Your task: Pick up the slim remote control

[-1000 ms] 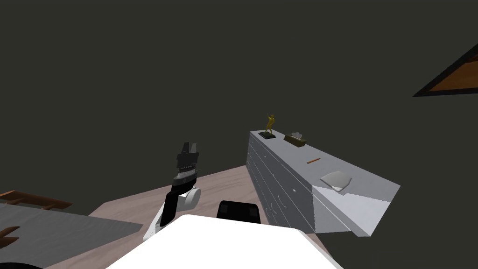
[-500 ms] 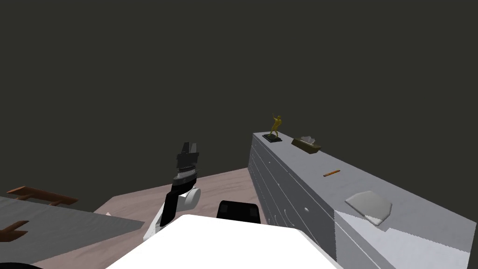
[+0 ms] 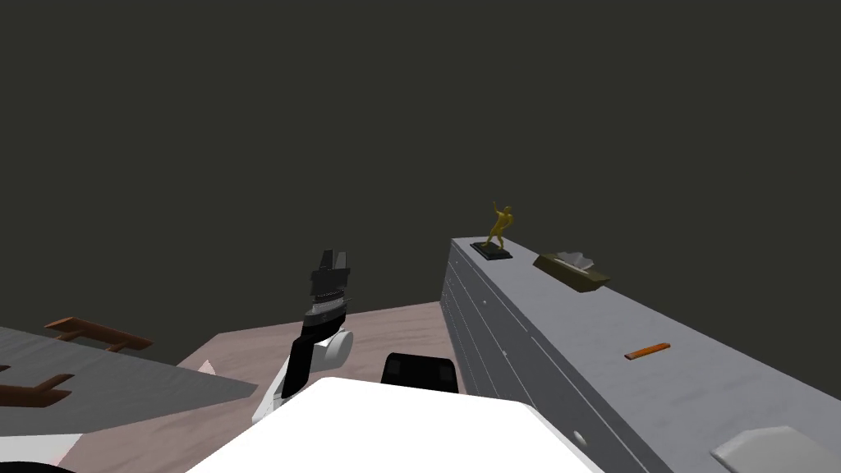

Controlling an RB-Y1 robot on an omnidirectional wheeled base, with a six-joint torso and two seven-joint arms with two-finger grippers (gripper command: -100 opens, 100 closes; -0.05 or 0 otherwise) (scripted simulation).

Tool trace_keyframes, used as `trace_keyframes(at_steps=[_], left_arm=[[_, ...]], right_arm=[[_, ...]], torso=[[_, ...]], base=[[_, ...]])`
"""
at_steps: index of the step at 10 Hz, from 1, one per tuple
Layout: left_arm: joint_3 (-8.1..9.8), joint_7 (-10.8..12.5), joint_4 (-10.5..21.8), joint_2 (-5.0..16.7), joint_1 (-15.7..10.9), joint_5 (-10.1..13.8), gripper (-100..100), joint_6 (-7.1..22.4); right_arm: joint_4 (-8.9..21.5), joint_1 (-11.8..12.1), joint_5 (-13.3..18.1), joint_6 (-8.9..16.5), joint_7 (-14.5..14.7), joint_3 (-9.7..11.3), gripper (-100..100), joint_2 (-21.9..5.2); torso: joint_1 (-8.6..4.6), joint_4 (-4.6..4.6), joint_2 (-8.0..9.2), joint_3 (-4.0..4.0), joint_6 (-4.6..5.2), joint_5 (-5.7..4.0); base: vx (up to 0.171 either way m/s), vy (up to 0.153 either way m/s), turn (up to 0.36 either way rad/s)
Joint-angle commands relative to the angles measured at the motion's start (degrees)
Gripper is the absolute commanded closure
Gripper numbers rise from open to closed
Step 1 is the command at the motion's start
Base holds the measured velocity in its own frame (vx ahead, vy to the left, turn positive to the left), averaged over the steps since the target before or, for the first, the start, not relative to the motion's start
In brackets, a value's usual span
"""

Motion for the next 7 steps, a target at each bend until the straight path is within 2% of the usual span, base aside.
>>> trace_keyframes(at_steps=[1,2,3,4,5,7], left_arm=[[0.00,0.00,0.00,0.00,0.00,0.00,0,0.00],[0.00,0.00,0.00,0.00,0.00,0.00,0,0.00],[0.00,0.00,0.00,0.00,0.00,0.00,0,0.00],[0.00,0.00,0.00,0.00,0.00,0.00,0,0.00],[0.00,0.00,0.00,0.00,0.00,0.00,0,0.00],[0.00,0.00,0.00,0.00,0.00,0.00,0,0.00]], right_arm=[[0.86,-0.06,-1.04,2.36,-0.99,-0.87,-100,-0.65],[1.74,-0.07,-2.97,4.33,-2.78,-2.41,-100,-1.47],[1.74,-0.07,-2.97,5.04,-2.78,-2.41,-100,-1.47],[2.56,-0.17,-4.68,7.20,-4.33,-3.59,-100,-2.09],[2.56,-0.17,-4.68,7.48,-4.33,-3.59,-100,-2.09],[3.99,-0.64,-7.40,11.24,-6.74,-4.72,-100,-2.72]], torso=[[0.00,0.00,0.00,0.00,0.00,0.00],[0.02,0.01,0.08,0.04,0.04,0.01],[-0.02,0.01,0.02,0.01,0.02,0.00],[-0.02,0.02,0.09,0.04,0.04,-0.01],[-0.08,0.01,0.05,0.03,0.01,-0.02],[-0.02,0.02,0.07,0.04,0.03,-0.01]], base=[[0.124,-0.025,0.098],[0.146,-0.038,0.119],[0.124,-0.042,0.087],[0.136,-0.056,0.165],[0.110,-0.050,0.070],[0.153,-0.051,0.131]])
